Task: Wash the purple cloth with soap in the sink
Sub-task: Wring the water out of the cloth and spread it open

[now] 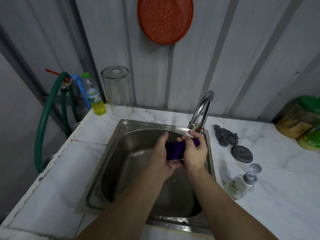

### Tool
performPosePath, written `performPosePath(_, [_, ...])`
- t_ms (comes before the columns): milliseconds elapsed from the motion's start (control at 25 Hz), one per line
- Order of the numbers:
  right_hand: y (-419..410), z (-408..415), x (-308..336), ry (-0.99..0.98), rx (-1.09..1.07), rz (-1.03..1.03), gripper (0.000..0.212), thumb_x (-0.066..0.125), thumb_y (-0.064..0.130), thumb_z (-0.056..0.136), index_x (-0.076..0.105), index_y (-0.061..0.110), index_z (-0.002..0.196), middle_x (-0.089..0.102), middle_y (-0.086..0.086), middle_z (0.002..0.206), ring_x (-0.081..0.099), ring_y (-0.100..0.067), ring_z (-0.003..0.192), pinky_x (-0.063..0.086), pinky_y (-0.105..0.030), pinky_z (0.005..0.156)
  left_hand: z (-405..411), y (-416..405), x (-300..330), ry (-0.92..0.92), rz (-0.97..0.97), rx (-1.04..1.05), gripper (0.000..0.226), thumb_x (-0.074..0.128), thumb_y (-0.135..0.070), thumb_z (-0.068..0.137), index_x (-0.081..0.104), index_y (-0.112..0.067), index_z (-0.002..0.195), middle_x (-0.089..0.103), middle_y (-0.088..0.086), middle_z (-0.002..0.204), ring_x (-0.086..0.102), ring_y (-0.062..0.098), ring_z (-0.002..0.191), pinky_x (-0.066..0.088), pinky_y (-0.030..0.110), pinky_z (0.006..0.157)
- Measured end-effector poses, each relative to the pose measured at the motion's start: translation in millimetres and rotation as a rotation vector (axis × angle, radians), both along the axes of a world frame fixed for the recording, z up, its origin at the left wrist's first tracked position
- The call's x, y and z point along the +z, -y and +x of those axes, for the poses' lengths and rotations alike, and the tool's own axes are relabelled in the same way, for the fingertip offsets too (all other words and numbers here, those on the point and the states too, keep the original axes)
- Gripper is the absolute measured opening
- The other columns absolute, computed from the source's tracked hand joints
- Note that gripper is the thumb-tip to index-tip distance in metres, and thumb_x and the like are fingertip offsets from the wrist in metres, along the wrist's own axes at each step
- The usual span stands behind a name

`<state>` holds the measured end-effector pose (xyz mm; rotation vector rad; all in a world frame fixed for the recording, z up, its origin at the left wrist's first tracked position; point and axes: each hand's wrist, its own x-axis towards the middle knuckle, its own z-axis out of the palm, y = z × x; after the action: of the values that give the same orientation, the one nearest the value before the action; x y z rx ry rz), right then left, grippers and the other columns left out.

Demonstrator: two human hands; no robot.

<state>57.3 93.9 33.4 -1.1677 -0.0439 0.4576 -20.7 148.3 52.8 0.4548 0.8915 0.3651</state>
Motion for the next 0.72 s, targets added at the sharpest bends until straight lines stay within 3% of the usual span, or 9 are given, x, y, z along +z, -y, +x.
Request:
performPosePath(40, [2,-9,0,-0.004,0.026,0.011,0.019,0.058,0.004,0.097,0.065,0.020,0.104,0.073,-0.002,0.079,0.072,-0.018,0.074,0.062,-0.032,0.069,5,-4,1,-0.025,-0.006,0.091,0.051,0.076,-0.052,0.082,0.062,-0.010,0.106,0.079,0.016,0.096,0.078,0.030,0.080,0.065,0.049,0.078])
performPosePath(120, [1,-22,4,-0.107,0.045,-0.006,0.011,0.062,0.014,0.098,0.068,0.022,0.104,0.073,-0.005,0.090,0.072,-0.019,0.079,0.063,-0.034,0.069,12,-11,3,-0.185,0.163,0.209,0.052,0.080,-0.056,0.077,0.065,-0.011,0.099,0.076,0.012,0.099,0.076,0.031,0.088,0.065,0.046,0.077])
performPosePath(240, [-8,-23,19,-0.365,0.051,-0.080,0.011,0.064,0.027,0.098,0.066,0.017,0.101,0.071,-0.012,0.100,0.071,-0.027,0.084,0.063,-0.036,0.061,15,-15,15,-0.222,0.344,0.321,0.034,0.086,-0.041,0.076,0.067,-0.013,0.079,0.077,0.003,0.077,0.074,0.024,0.076,0.065,0.042,0.074])
performPosePath(360, [-16,-16,36,-0.519,0.148,-0.088,0.022,0.061,0.032,0.099,0.065,0.010,0.095,0.075,-0.016,0.099,0.073,-0.031,0.083,0.060,-0.036,0.052,15,-21,25,-0.150,0.535,0.267,0.025,0.084,-0.033,0.075,0.066,-0.020,0.063,0.075,0.002,0.063,0.072,0.020,0.062,0.062,0.034,0.061])
performPosePath(480, [-17,-11,41,-0.581,0.301,-0.112,0.028,0.056,0.032,0.099,0.066,0.008,0.111,0.076,-0.016,0.102,0.074,-0.030,0.081,0.060,-0.036,0.053,14,-21,31,-0.123,0.750,0.147,0.030,0.074,-0.029,0.074,0.058,-0.024,0.049,0.066,0.000,0.050,0.063,0.015,0.049,0.058,0.035,0.062])
performPosePath(560, [-16,-9,39,-0.601,0.382,-0.147,0.030,0.052,0.028,0.099,0.065,0.006,0.114,0.075,-0.016,0.090,0.073,-0.029,0.072,0.060,-0.034,0.052,13,-20,29,-0.128,0.831,0.095,0.028,0.066,-0.021,0.072,0.055,-0.025,0.046,0.058,-0.004,0.043,0.056,0.010,0.043,0.051,0.031,0.060])
performPosePath(640, [-15,-8,33,-0.627,0.431,-0.225,0.027,0.049,0.026,0.098,0.066,0.006,0.104,0.072,-0.014,0.068,0.072,-0.028,0.055,0.057,-0.033,0.044,11,-19,24,-0.143,0.877,0.045,0.020,0.060,-0.018,0.067,0.054,-0.023,0.048,0.053,-0.005,0.042,0.052,0.010,0.043,0.050,0.032,0.061])
performPosePath(720, [-15,-8,25,-0.645,0.458,-0.301,0.027,0.047,0.025,0.096,0.065,0.006,0.093,0.071,-0.014,0.059,0.070,-0.029,0.047,0.057,-0.034,0.043,10,-19,17,-0.152,0.901,0.001,0.017,0.058,-0.016,0.067,0.054,-0.020,0.051,0.053,-0.003,0.043,0.053,0.014,0.045,0.053,0.037,0.064])
